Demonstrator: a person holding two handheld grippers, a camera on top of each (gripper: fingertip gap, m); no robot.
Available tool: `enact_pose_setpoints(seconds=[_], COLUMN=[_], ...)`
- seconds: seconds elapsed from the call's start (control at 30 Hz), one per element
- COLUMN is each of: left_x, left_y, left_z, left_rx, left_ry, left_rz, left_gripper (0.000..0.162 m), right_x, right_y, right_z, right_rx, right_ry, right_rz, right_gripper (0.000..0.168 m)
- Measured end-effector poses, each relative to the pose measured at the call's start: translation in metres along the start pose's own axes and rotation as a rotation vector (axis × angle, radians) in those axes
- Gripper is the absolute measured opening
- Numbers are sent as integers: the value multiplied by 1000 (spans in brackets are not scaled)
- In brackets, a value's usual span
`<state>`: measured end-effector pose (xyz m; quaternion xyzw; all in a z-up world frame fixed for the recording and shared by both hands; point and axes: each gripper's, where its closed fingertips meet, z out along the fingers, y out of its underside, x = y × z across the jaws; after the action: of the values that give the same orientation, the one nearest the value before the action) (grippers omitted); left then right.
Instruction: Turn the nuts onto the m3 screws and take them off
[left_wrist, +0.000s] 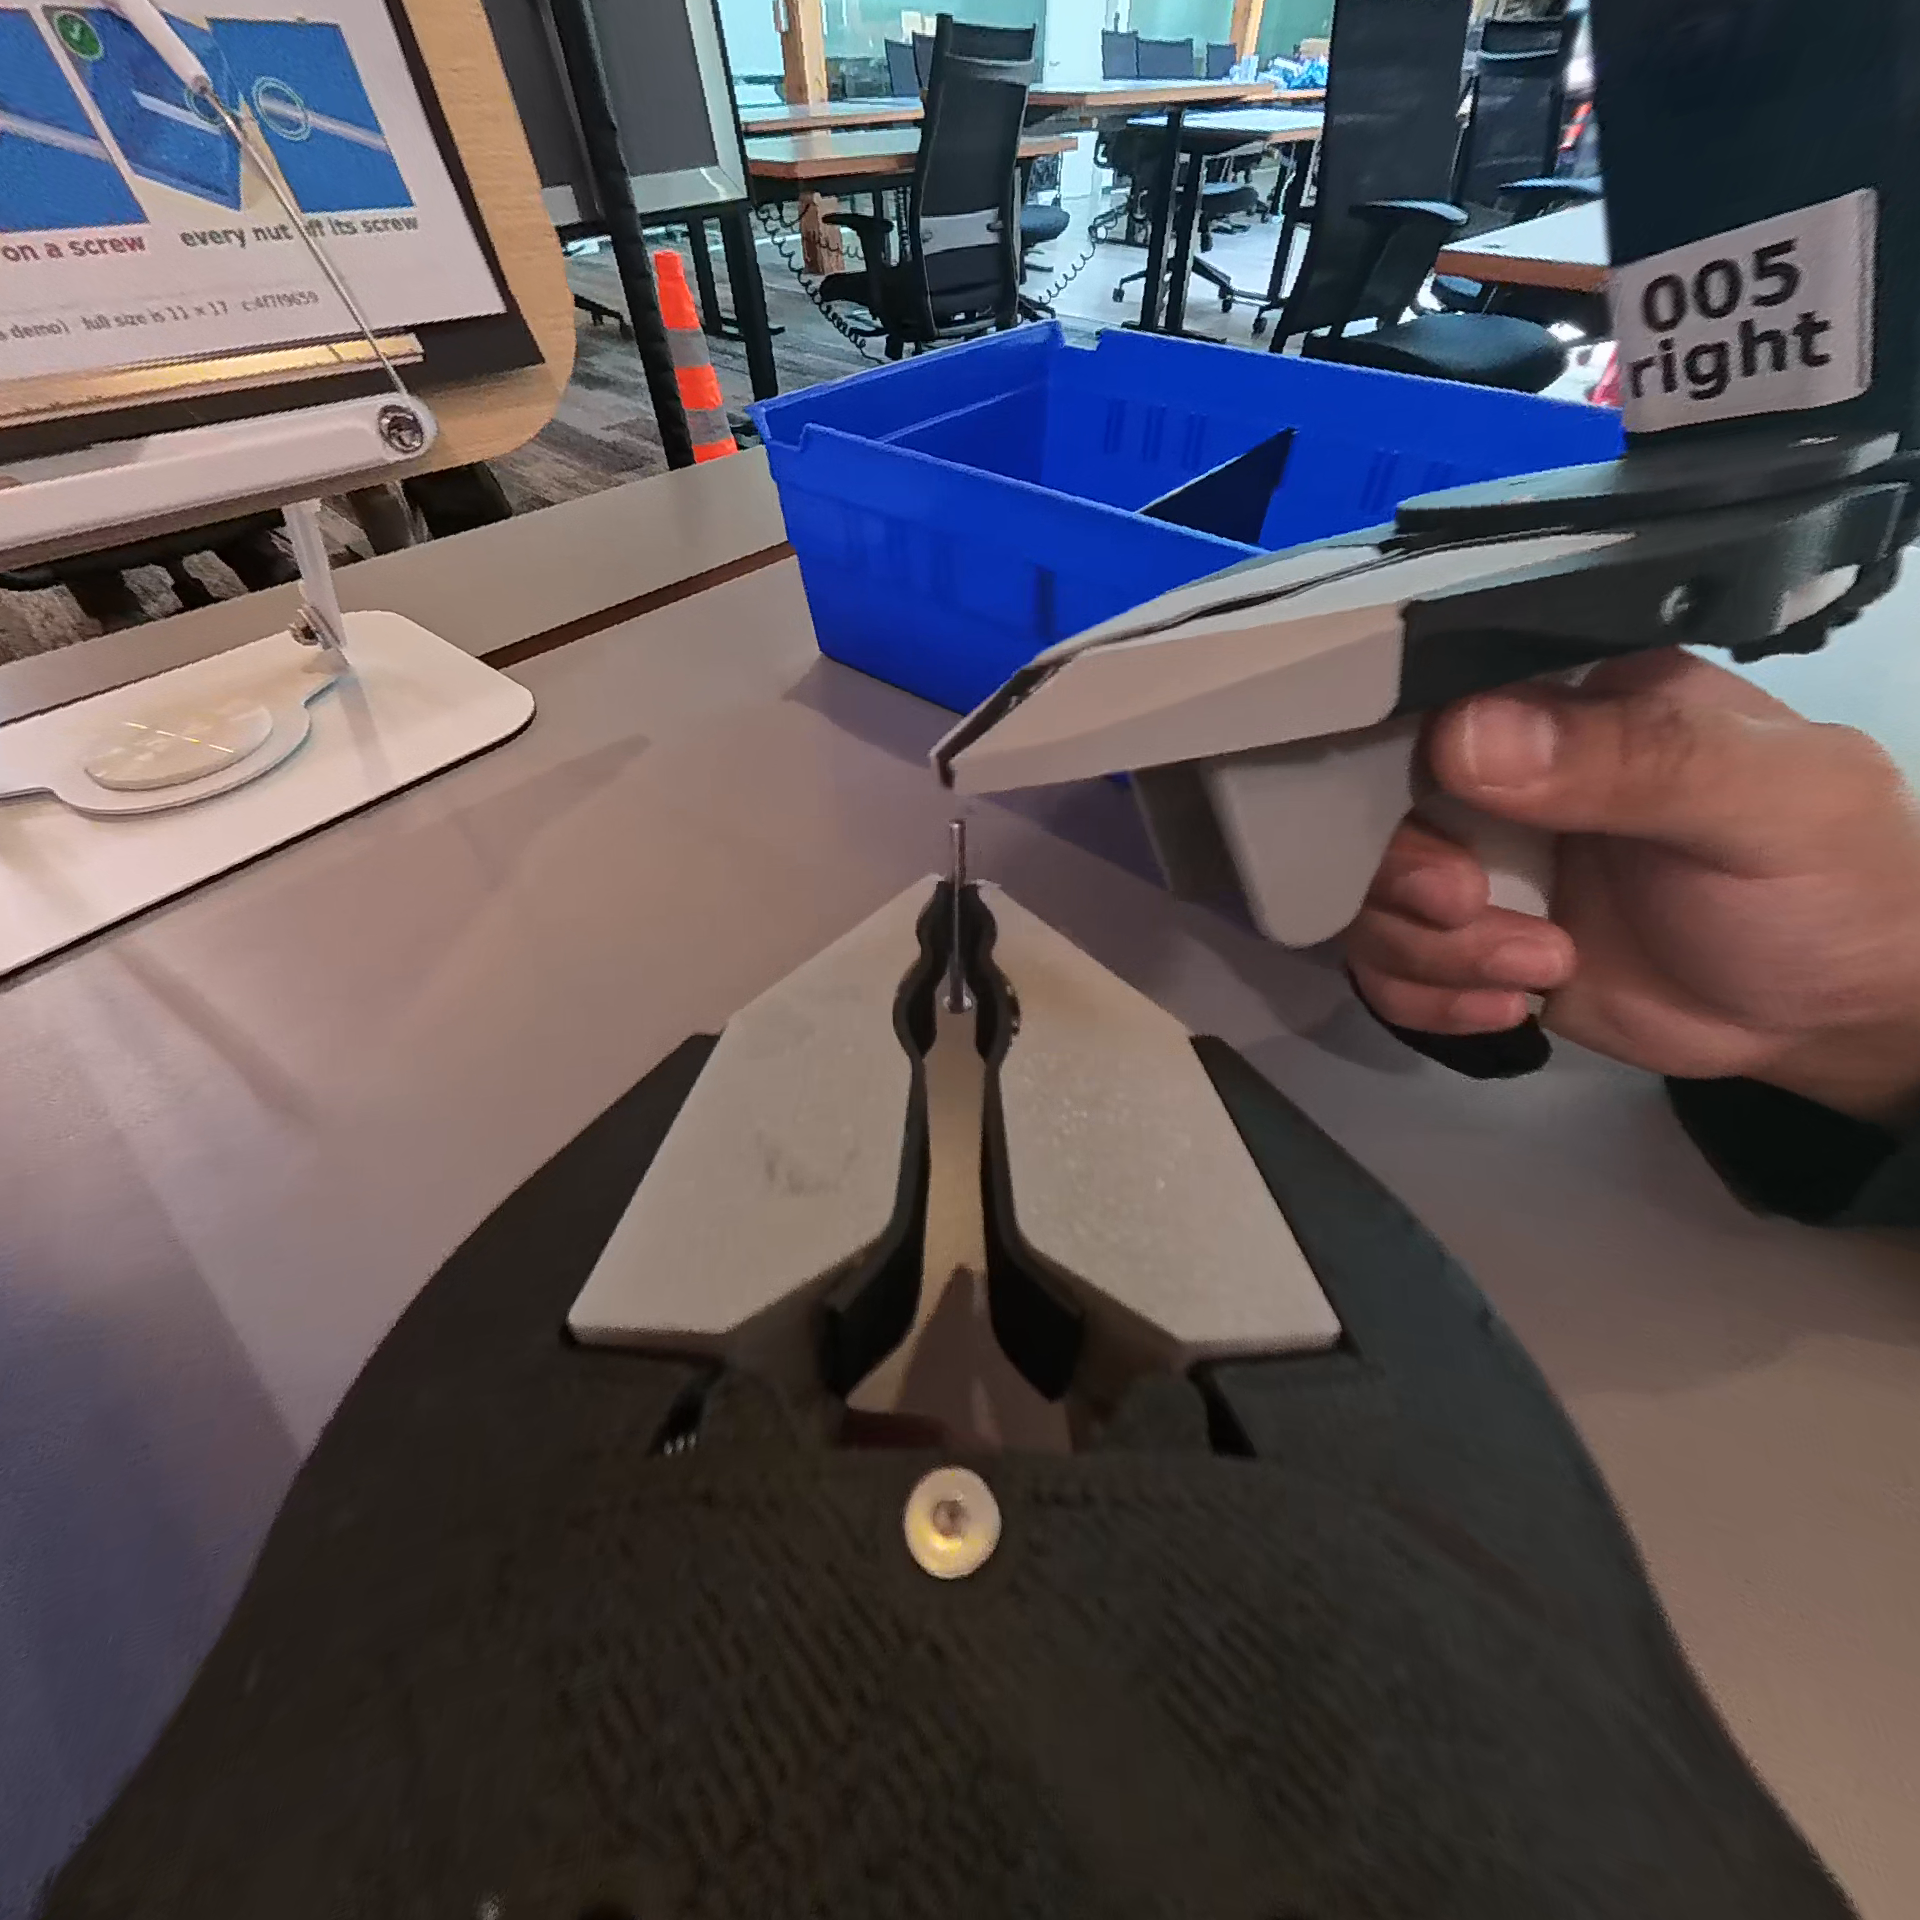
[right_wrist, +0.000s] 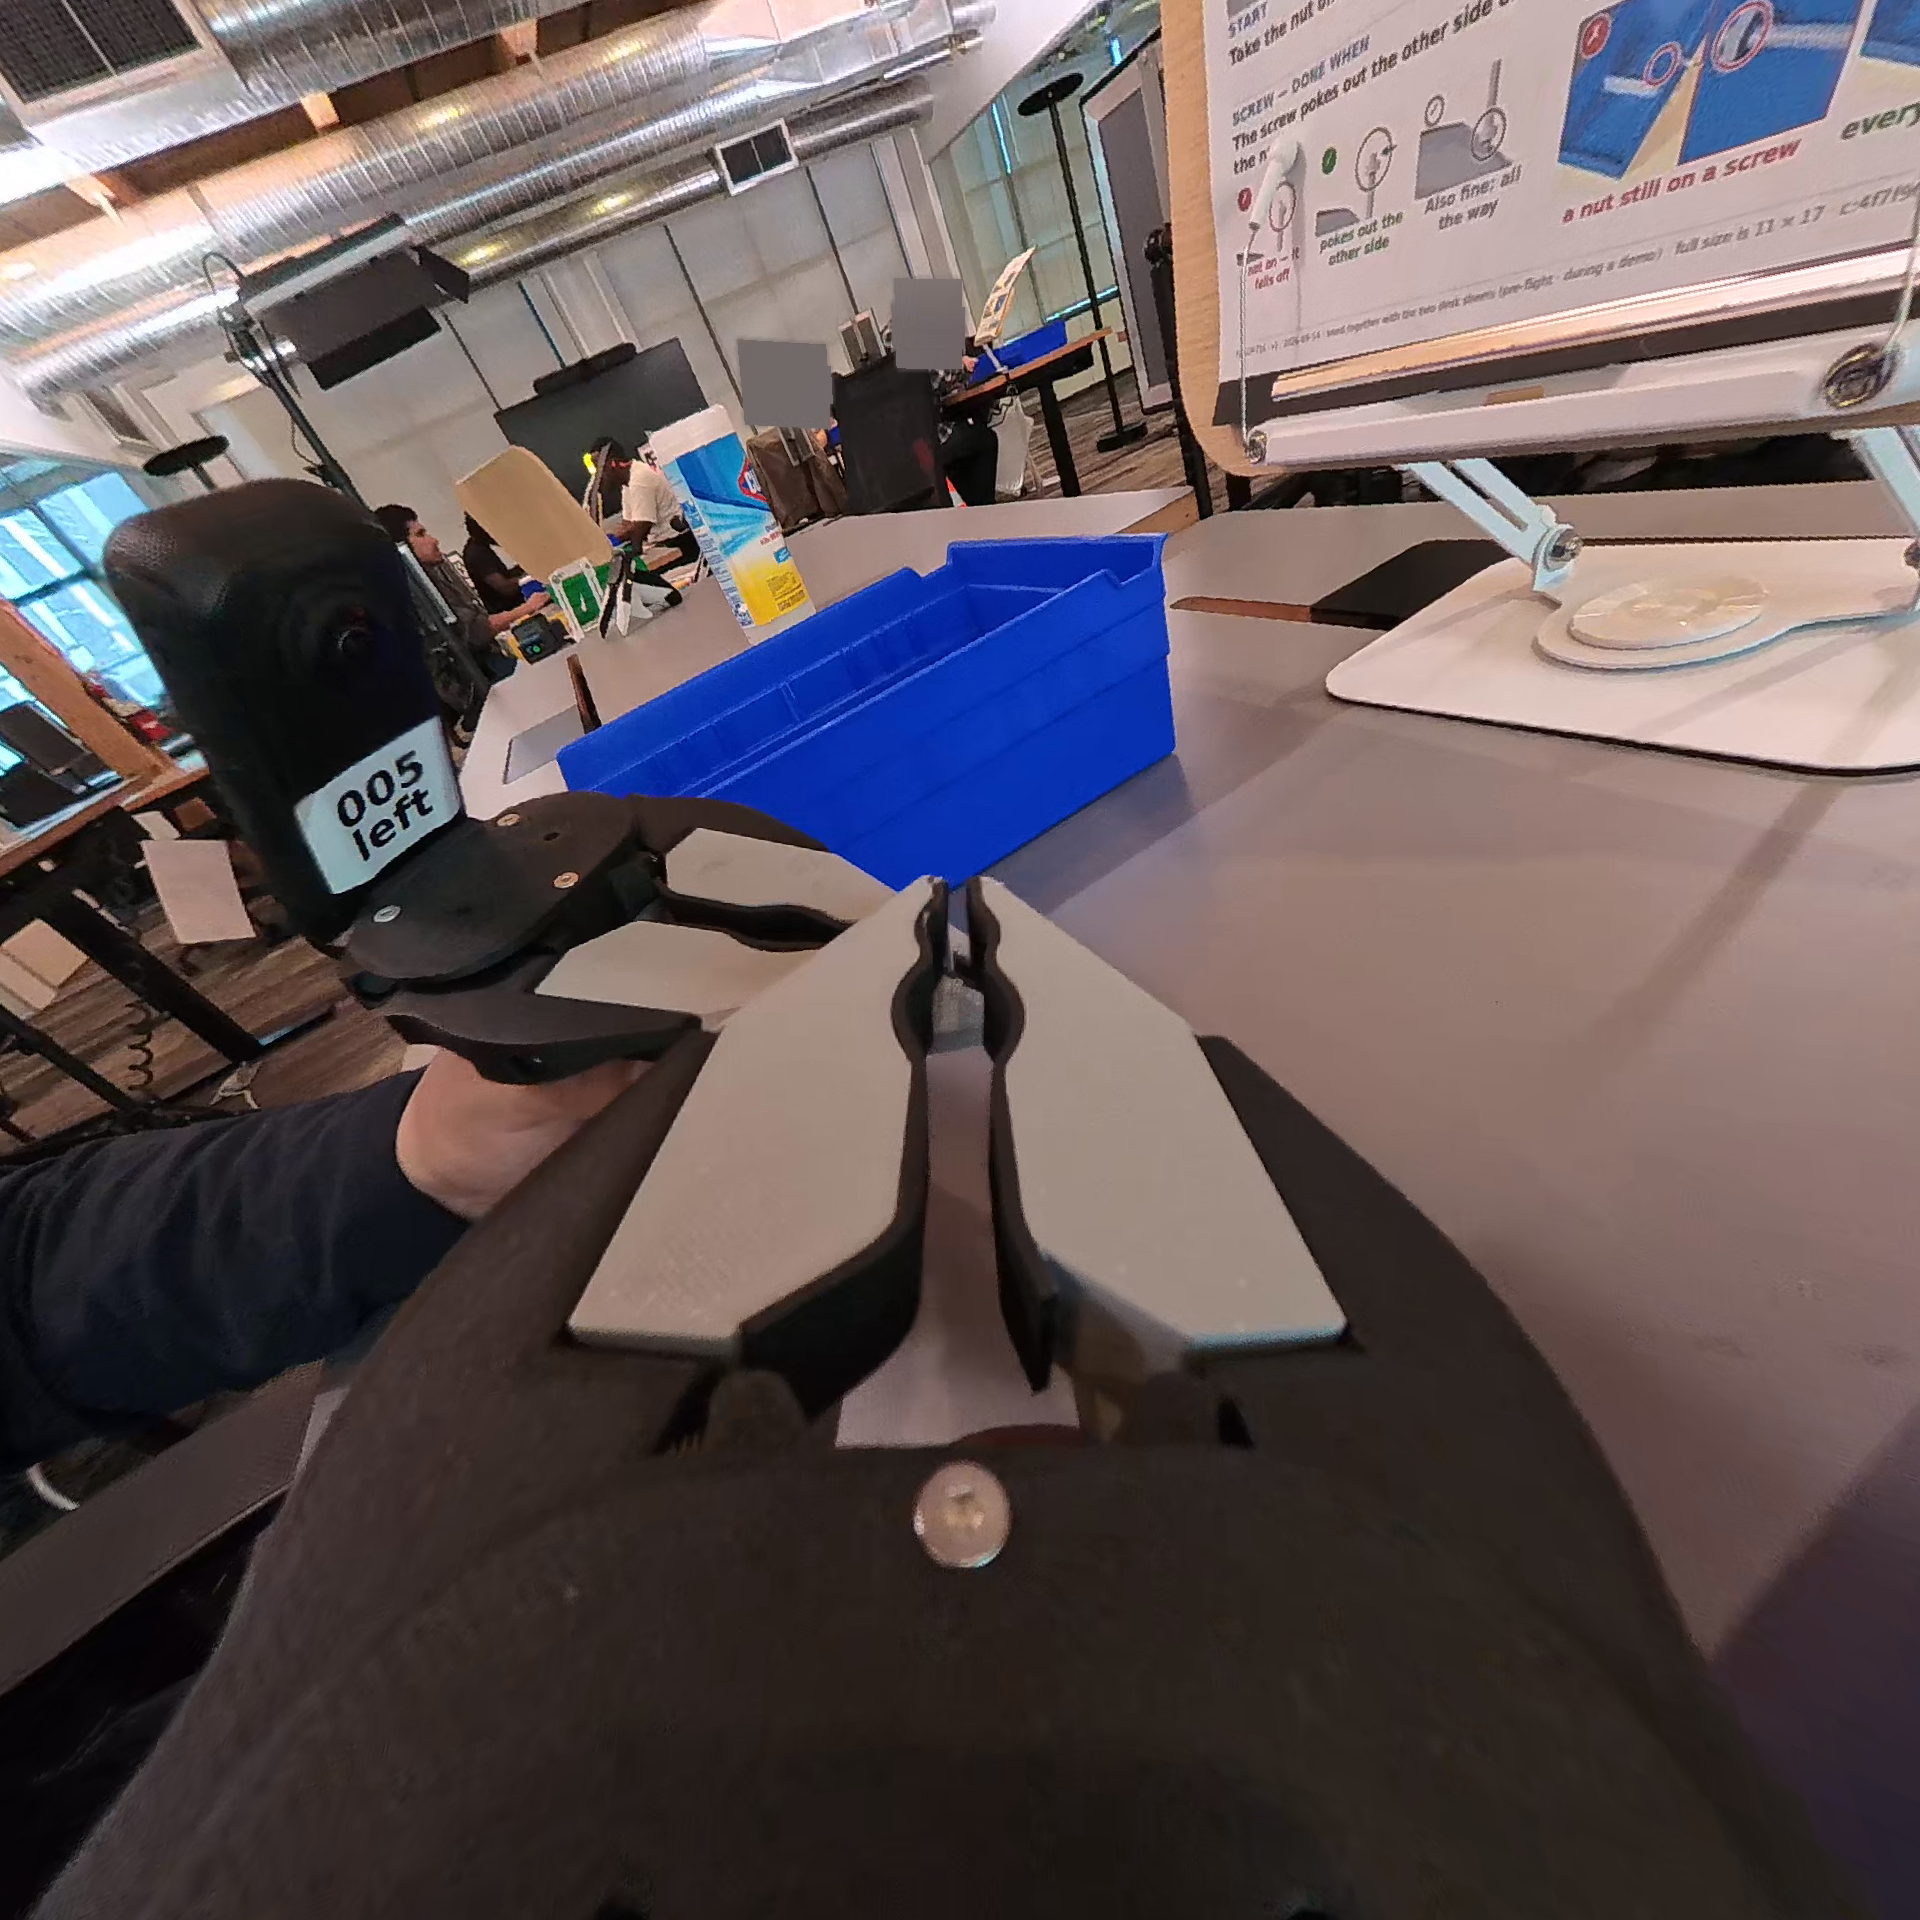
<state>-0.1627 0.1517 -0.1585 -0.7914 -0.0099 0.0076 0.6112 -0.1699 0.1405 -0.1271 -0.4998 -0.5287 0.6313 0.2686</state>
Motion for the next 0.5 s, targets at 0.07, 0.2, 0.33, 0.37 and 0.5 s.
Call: enact_pose_setpoints(seconds=[0.07,0.2,0.33,0.37,0.5], left_x=[-3,-12,-18,-18,-20], left_y=[0,0,0,1,1], left_z=[0,-1,-2,-2,-2], left_rx=[0,2,7,8,6], left_ry=[-17,-53,-76,-77,-86], left_rz=[-2,-22,-41,-43,-42], left_gripper=[0,0,0,0,0], right_x=[3,7,4,3,-2], right_y=[-3,-8,-17,-20,-31], right_z=[-3,-6,-10,-12,-17], right_rx=[9,21,63,80,135], right_ry=[22,70,66,63,57], right_rz=[-18,-54,-71,-71,-87], right_gripper=[0,6,11,12,15])
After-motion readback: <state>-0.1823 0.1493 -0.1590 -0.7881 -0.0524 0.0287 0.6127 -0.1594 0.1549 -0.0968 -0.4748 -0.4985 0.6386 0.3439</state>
